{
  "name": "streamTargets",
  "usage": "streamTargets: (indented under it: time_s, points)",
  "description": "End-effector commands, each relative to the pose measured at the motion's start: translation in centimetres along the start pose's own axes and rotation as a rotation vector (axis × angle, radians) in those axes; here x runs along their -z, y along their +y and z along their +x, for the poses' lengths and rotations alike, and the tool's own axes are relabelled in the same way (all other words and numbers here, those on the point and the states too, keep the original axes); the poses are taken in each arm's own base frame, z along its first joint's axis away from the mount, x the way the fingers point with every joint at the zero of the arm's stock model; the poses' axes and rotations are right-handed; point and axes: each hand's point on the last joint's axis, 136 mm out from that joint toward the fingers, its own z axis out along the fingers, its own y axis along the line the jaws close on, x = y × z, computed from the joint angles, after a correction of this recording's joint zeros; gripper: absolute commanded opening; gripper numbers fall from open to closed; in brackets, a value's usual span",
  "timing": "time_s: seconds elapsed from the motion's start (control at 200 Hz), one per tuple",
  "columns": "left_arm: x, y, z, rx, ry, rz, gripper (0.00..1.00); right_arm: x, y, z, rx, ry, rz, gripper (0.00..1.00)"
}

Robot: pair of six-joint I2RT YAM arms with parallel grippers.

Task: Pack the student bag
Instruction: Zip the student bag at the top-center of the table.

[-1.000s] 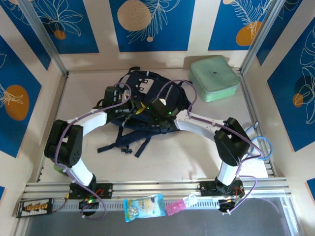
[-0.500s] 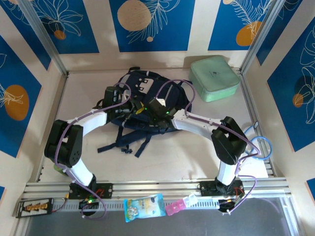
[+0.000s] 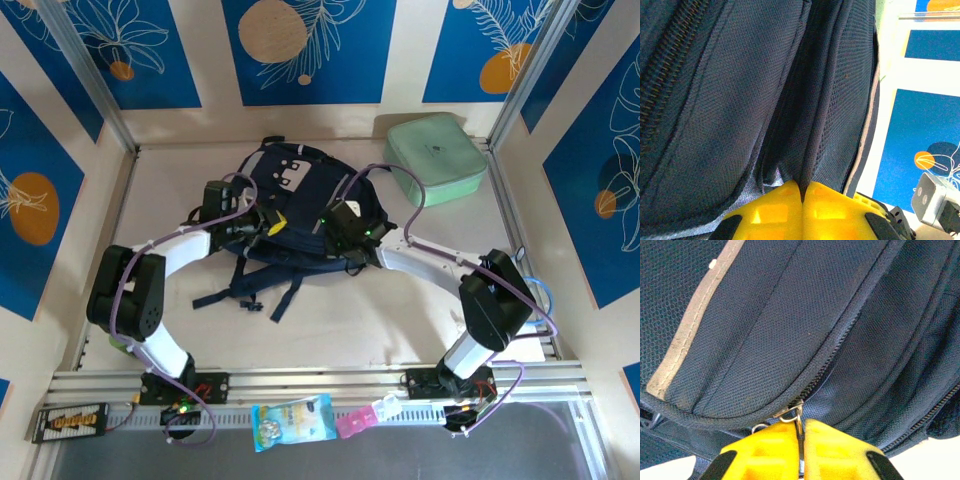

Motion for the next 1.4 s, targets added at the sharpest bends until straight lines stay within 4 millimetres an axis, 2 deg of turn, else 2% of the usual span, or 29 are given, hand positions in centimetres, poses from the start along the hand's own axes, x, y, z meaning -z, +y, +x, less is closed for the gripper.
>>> streamTargets:
  time_s: [0.0, 0.075, 0.17, 0.29, 0.355, 0.47, 0.63, 0.725, 0.835, 1.06, 1.16, 1.215, 1.39]
  points:
    - [1.9, -0.6, -2.8, -0.06, -0.096, 0.015, 0.0, 0.3, 0.0, -1.7, 0.072, -0.017, -0.02, 0.04]
    - [2.5, -0.7, -2.9, -0.075, -0.104, 0.023, 0.01, 0.5, 1.3, -2.5, 0.107, -0.024, -0.09, 0.01]
    - [3.7, -1.0, -3.1, -0.094, -0.129, 0.03, 0.21, 0.9, 3.5, -3.2, 0.151, -0.029, -0.206, 0.0]
    - [5.6, -0.4, -3.1, -0.089, -0.163, 0.006, 0.45, 1.6, 7.3, -3.4, 0.202, -0.01, -0.381, 0.0]
    - [6.6, 0.1, -2.9, -0.082, -0.188, -0.014, 0.51, 1.6, 9.1, -3.2, 0.221, 0.004, -0.445, 0.0]
    - [8.0, 1.2, -2.1, -0.066, -0.229, -0.059, 0.56, 1.3, 12.1, -2.8, 0.246, 0.033, -0.519, 0.0]
    - [9.6, 3.0, -1.0, -0.029, -0.296, -0.136, 0.58, 1.2, 16.4, -2.1, 0.276, 0.071, -0.632, 0.0]
    - [11.4, 4.2, -1.2, -0.047, -0.384, -0.233, 0.59, 1.2, 18.6, -1.8, 0.297, 0.088, -0.679, 0.0]
    - [12.5, 3.8, -1.4, -0.067, -0.431, -0.245, 0.59, 0.9, 20.2, -1.4, 0.318, 0.101, -0.703, 0.0]
    - [11.0, 3.4, -1.7, -0.035, -0.386, -0.193, 0.57, 1.2, 21.7, -0.5, 0.325, 0.128, -0.753, 0.0]
    - [10.0, 3.8, -1.9, -0.003, -0.359, -0.18, 0.5, 1.5, 22.0, -0.3, 0.319, 0.137, -0.774, 0.0]
    - [9.4, 3.2, -2.2, -0.011, -0.343, -0.146, 0.44, 1.6, 22.1, -0.2, 0.317, 0.142, -0.781, 0.0]
    - [8.3, 2.4, -3.0, -0.024, -0.32, -0.106, 0.36, 1.4, 21.9, 0.2, 0.32, 0.155, -0.78, 0.0]
